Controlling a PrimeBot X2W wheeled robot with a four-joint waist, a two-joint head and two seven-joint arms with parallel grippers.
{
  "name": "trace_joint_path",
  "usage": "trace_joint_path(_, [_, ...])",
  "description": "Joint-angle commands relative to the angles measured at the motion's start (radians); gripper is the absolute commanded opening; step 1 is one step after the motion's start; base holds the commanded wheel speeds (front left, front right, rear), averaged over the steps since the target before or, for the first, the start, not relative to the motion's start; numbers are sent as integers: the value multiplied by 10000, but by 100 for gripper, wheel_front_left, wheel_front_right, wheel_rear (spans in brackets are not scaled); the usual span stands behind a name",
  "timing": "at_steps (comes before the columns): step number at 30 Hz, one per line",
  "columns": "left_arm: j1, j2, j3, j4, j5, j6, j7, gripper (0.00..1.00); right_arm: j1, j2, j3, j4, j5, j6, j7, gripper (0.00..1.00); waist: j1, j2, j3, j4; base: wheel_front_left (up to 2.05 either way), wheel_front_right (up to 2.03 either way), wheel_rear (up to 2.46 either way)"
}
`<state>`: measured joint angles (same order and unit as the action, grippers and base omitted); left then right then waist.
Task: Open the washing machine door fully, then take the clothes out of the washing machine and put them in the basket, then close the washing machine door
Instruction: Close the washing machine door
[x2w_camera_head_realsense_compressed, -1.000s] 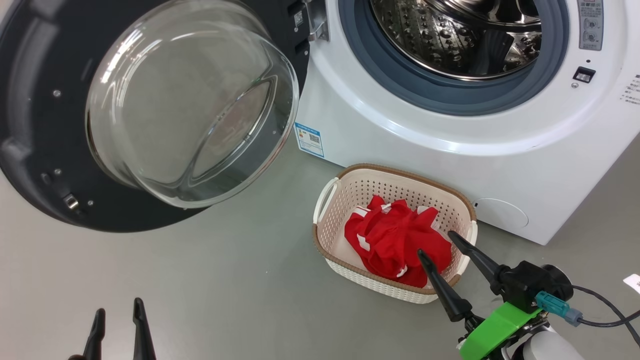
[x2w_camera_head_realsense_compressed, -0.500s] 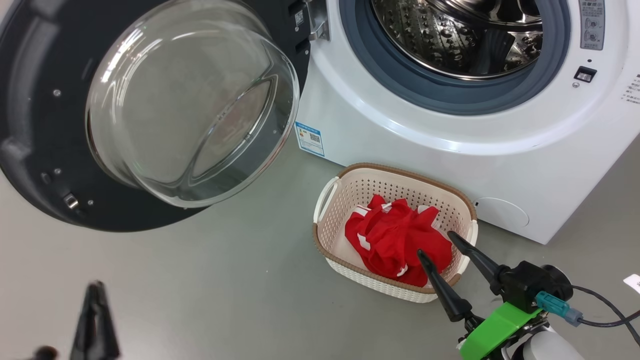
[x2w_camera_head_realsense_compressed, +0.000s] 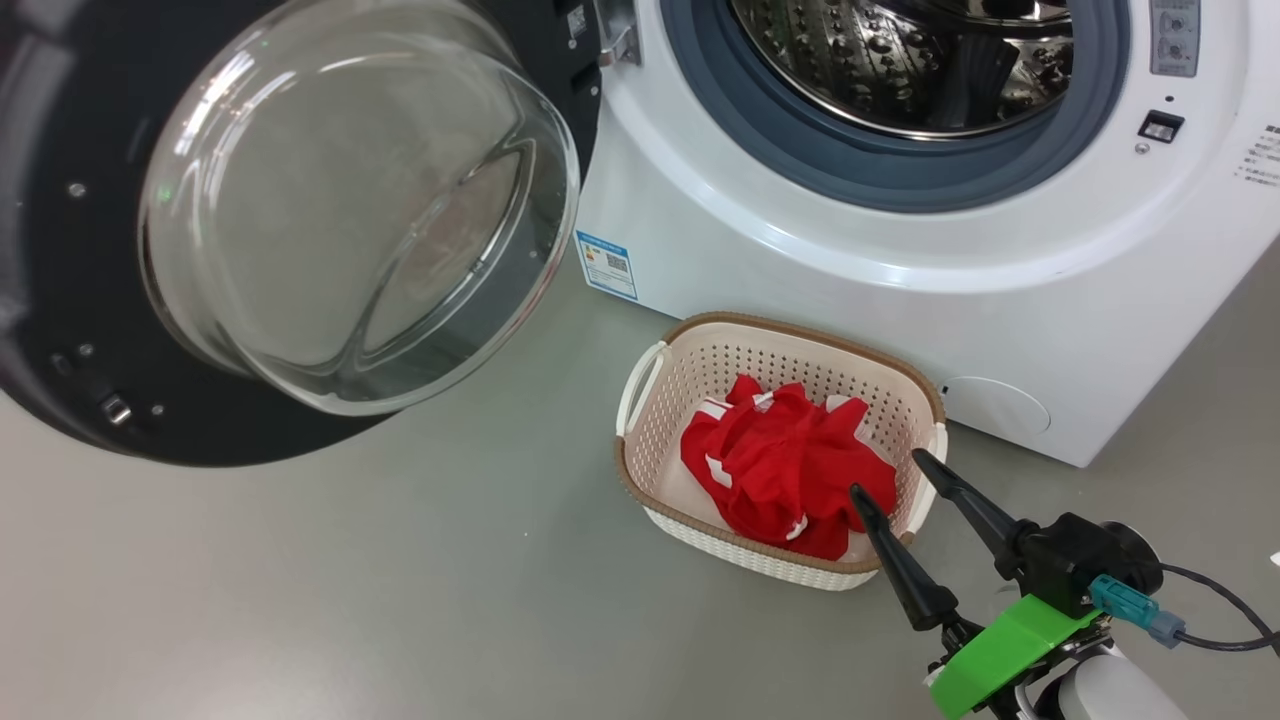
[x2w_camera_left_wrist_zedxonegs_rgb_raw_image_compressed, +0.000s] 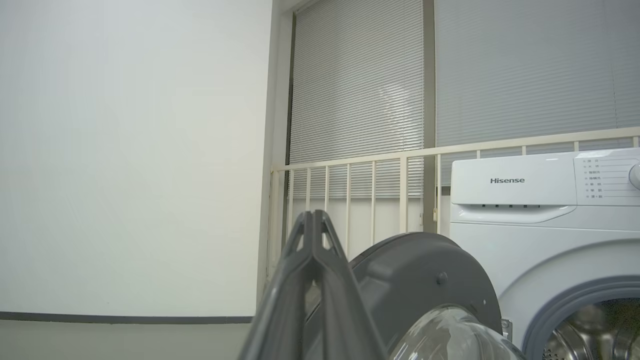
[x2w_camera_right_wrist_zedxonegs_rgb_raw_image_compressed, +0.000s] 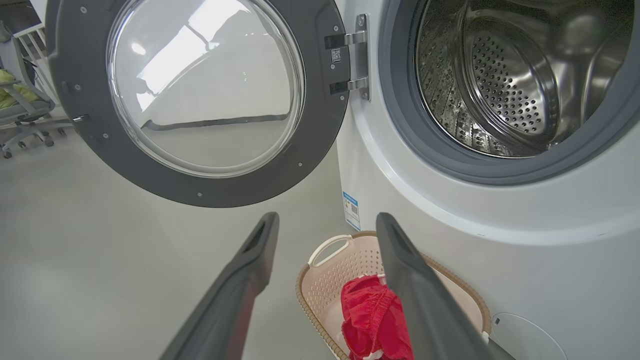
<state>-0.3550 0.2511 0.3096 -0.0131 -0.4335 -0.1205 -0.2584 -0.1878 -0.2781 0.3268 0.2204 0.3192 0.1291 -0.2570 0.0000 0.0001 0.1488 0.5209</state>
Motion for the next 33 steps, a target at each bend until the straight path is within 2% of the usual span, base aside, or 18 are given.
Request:
trace_joint_path(1, [-663,760,376,166,-427,-94,-34,0,-21,-29,140,-266,17,16,-48,100,0,-1,104,-97,0,0,0])
trace_joint_path(6, [-2330,2274,247,2722,-2482,-98,63,0,-110,-128,137,-304,-12,16,-48,100,0,-1,315,-265,0,0,0])
trace_joint_path(7, [-2640,2582,144,3339,-2868,-99,254,0,-140,-157,140,-310,-16,16,-48,100,0,-1,378,-293,0,0,0])
trace_joint_path(11, [-3873,3227,73,5646,-4803,-100,1741,0,-223,-212,181,-307,-36,16,-48,100,0,-1,541,-395,0,0,0])
trace_joint_path(12, [-3873,3227,73,5646,-4803,-100,1741,0,-223,-212,181,-307,-36,16,-48,100,0,-1,541,-395,0,0,0])
trace_joint_path(18, [-5048,3790,-197,7874,-6672,-100,4564,0,-336,-263,270,-298,-60,16,-48,100,0,-1,807,-509,0,0,0])
trace_joint_path(23, [-5453,3948,-512,8529,-7585,-101,6439,0,-406,-346,300,-293,-54,16,-48,100,0,-1,986,-588,0,0,0])
trace_joint_path(27, [-5411,4103,-816,8728,-7849,-101,7411,0,-458,-401,339,-302,-50,16,-48,100,0,-1,1098,-663,0,0,0])
trace_joint_path(33, [-5311,4058,-977,8786,-8208,-101,8101,0,-517,-458,334,-312,-45,16,-48,100,0,-1,1206,-705,0,0,0])
